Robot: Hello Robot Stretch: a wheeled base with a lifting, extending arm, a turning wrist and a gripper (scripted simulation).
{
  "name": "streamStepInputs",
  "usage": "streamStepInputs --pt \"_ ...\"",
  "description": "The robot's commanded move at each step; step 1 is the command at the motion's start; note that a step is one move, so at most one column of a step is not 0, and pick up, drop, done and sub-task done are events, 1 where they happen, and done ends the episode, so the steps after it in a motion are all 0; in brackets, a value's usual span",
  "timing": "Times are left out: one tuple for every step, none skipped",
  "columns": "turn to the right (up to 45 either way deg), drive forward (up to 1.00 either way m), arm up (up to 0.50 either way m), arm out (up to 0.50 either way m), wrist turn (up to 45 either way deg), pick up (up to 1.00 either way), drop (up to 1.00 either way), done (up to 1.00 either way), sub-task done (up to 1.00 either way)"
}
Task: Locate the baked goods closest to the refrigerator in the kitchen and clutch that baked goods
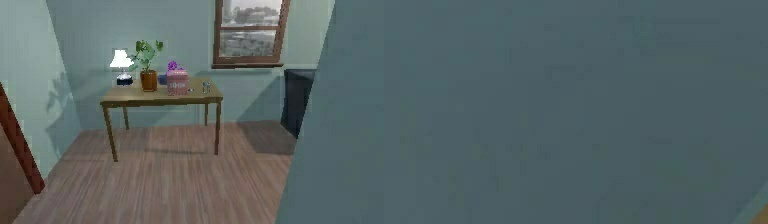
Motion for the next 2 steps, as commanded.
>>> streamStepInputs --pt "3.0 0.0 0.0 0.0 0.0 0.0 0.0 0.0 0.0" --pt "0.0 0.95 0.0 0.0 0.0 0.0 0.0 0.0 0.0"
